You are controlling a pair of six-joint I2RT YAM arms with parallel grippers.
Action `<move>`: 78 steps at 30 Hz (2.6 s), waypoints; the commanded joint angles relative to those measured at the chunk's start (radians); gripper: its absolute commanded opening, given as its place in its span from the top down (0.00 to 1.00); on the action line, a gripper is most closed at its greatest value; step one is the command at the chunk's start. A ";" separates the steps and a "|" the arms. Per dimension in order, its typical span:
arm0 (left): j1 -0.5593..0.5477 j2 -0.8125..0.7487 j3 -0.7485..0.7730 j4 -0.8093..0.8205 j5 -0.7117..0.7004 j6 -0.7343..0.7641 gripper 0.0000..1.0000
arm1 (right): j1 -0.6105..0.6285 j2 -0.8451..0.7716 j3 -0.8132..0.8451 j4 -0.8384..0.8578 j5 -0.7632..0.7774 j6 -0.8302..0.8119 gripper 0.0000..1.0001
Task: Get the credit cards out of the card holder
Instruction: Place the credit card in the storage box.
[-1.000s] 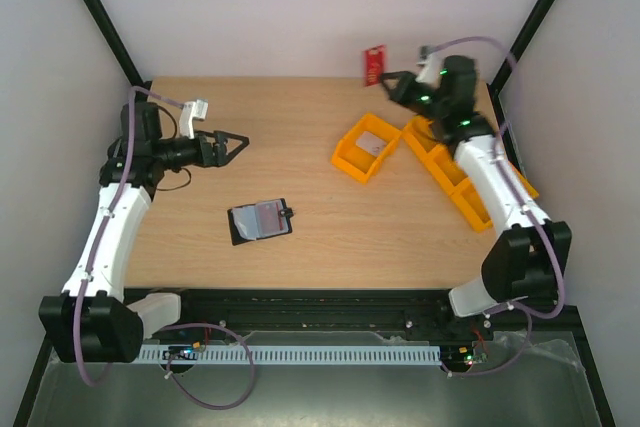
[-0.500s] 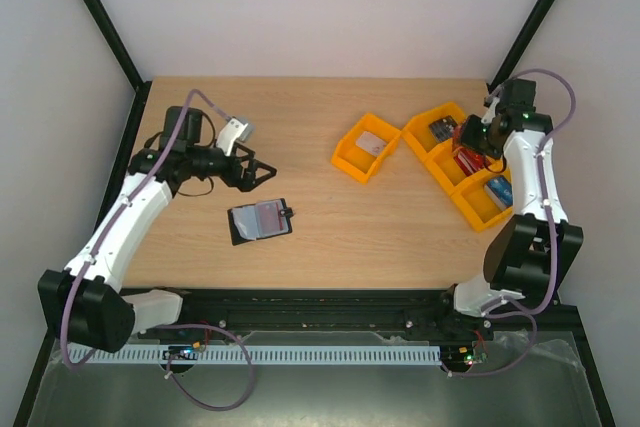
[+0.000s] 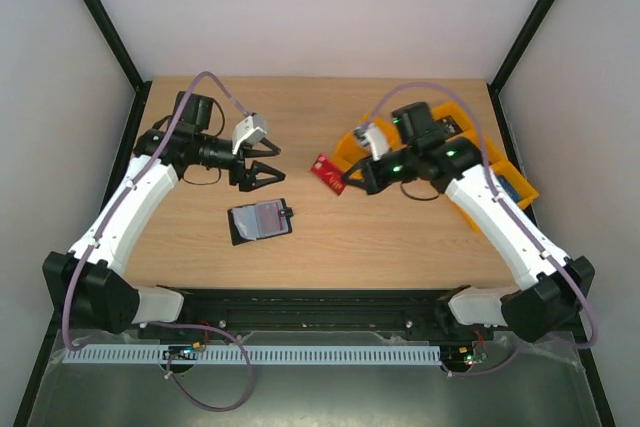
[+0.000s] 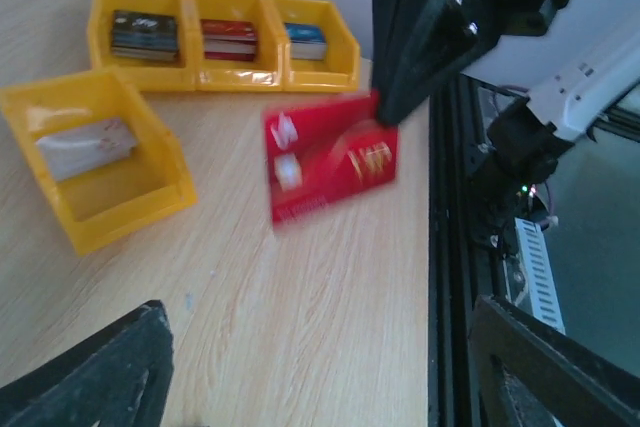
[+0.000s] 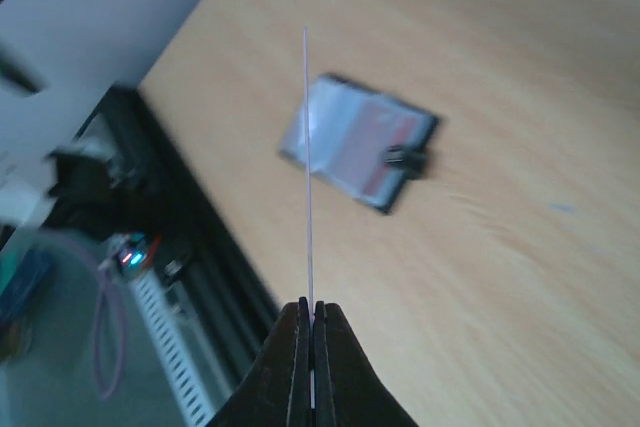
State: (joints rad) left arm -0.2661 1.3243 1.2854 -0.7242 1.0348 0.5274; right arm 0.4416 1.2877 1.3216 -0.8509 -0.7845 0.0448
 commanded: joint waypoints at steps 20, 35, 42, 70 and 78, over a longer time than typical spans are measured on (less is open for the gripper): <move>0.095 0.009 -0.060 0.199 0.416 -0.315 0.98 | 0.273 0.007 -0.073 0.592 0.233 0.229 0.33; 0.084 0.000 -0.020 0.317 0.316 -0.518 0.98 | 0.281 0.012 -0.459 1.514 0.030 0.736 0.70; 0.078 0.023 0.018 0.298 0.282 -0.540 0.98 | 0.280 0.011 -0.454 1.503 0.064 0.780 0.98; 0.192 0.217 -0.091 0.229 -0.558 -0.388 0.01 | -0.939 0.001 -0.163 0.302 0.412 0.434 0.98; 0.195 0.222 -0.101 0.224 -0.584 -0.379 0.00 | -0.974 0.074 -0.156 0.294 0.484 0.428 0.98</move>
State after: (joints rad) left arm -0.0715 1.5520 1.1877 -0.4847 0.4747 0.1329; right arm -0.5301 1.3243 1.1584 -0.5205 -0.3805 0.4984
